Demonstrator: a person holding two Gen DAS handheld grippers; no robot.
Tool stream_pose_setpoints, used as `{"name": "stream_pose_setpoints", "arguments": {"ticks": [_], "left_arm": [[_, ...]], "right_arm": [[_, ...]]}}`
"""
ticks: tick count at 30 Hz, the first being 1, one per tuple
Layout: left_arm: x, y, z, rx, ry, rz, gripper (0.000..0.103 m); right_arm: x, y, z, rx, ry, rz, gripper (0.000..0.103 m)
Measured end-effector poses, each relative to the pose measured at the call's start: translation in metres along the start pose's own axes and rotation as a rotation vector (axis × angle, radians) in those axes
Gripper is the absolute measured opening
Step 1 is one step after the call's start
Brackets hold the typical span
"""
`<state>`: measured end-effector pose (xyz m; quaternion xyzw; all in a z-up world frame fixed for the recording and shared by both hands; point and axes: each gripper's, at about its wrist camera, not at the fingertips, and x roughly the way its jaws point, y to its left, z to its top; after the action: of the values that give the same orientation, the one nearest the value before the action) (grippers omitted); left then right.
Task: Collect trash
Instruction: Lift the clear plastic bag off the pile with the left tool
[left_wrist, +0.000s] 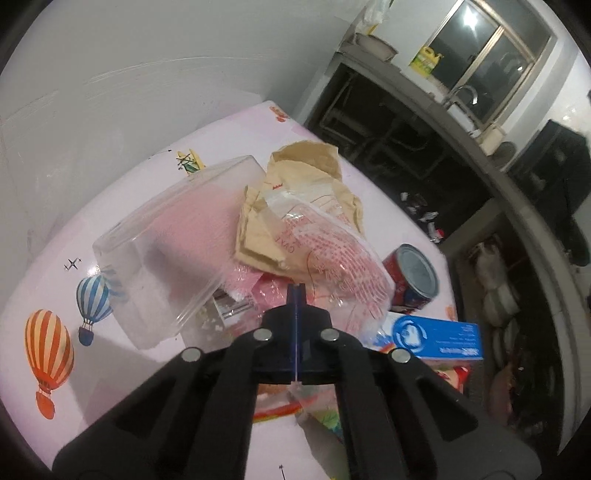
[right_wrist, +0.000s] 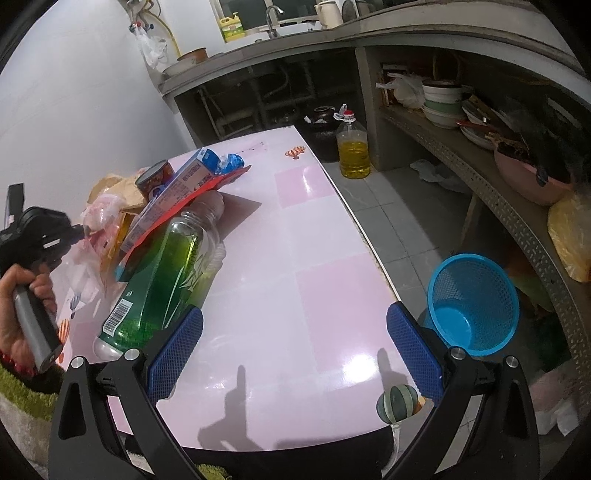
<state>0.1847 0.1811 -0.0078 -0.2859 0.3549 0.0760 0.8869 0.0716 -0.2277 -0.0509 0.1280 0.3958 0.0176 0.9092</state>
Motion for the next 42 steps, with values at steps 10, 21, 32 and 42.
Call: {"name": "stream_pose_setpoints", "arguments": {"ticks": [10, 21, 32, 42], "left_arm": [[-0.044, -0.014, -0.006, 0.284, -0.041, -0.131, 0.017], [-0.012, -0.088, 0.006, 1.167, -0.027, -0.083, 0.077], [0.045, -0.082, 0.002, 1.366, 0.209, -0.078, 0.065], [0.039, -0.080, -0.001, 1.337, 0.258, -0.128, 0.010]], "right_arm": [[-0.001, 0.018, 0.007, -0.066, -0.004, -0.011, 0.097], [-0.002, 0.026, 0.011, -0.082, -0.014, 0.005, 0.097], [-0.008, 0.007, 0.015, -0.046, -0.023, -0.027, 0.097], [-0.005, 0.006, 0.017, -0.050, -0.023, -0.031, 0.097]]}}
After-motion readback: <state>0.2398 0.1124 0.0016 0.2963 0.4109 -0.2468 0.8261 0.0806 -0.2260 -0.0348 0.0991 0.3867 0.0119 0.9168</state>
